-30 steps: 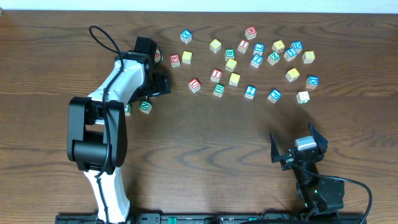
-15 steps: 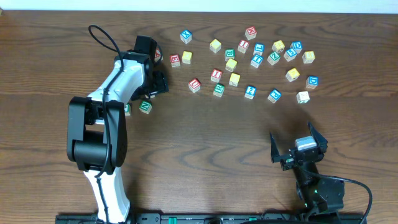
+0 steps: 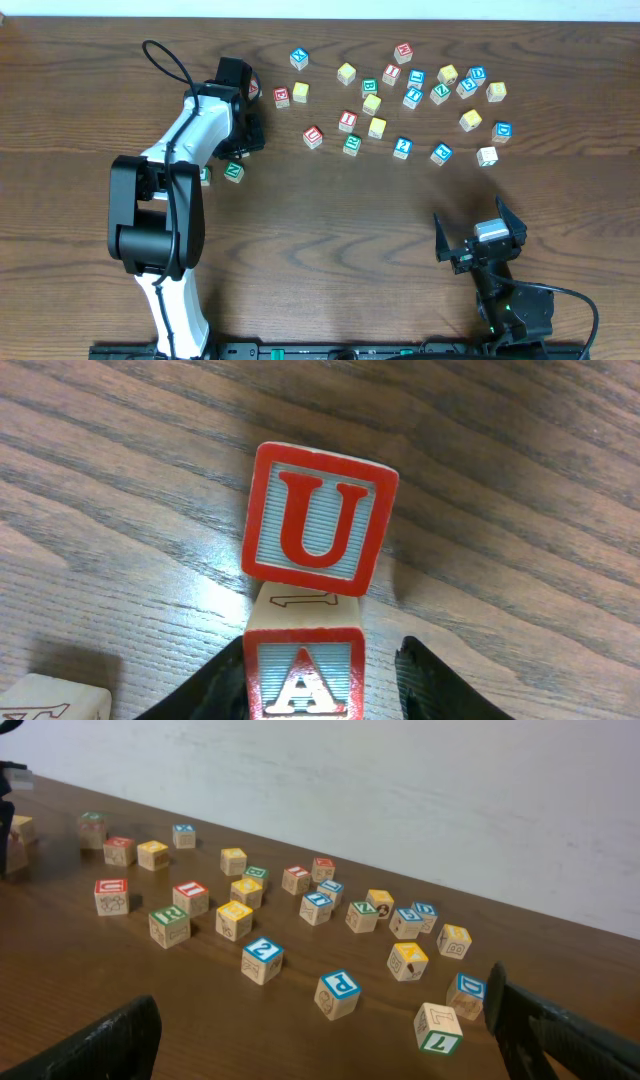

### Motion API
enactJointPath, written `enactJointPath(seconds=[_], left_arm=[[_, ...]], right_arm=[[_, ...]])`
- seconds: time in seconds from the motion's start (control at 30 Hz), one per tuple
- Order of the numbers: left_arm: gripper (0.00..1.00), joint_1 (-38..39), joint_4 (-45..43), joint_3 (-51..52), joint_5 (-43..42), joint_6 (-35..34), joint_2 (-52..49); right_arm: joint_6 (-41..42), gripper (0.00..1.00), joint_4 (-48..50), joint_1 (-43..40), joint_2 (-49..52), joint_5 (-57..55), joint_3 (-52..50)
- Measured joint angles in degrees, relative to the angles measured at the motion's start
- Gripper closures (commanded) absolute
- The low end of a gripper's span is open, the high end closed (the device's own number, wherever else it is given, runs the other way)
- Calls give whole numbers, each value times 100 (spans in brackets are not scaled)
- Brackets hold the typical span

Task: Spell out AI2
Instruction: 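Lift the red A block with the left gripper and carry it forward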

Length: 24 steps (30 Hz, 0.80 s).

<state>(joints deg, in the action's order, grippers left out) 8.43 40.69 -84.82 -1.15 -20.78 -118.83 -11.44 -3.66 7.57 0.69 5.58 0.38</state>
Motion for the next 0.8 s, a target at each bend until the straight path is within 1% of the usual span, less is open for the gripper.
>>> enactJointPath(seconds=[0.23,0.37,0.6,0.8], left_arm=[[63,0,2,0,0,0,-2],[67,0,4,0,0,2,-2],[68,0,7,0,0,0,-2],[71,0,15,0,0,0,-2]], right_arm=[[0,1,0,0,0,0,0],[0,1,0,0,0,0,0],[0,1,0,0,0,0,0],[0,1,0,0,0,0,0]])
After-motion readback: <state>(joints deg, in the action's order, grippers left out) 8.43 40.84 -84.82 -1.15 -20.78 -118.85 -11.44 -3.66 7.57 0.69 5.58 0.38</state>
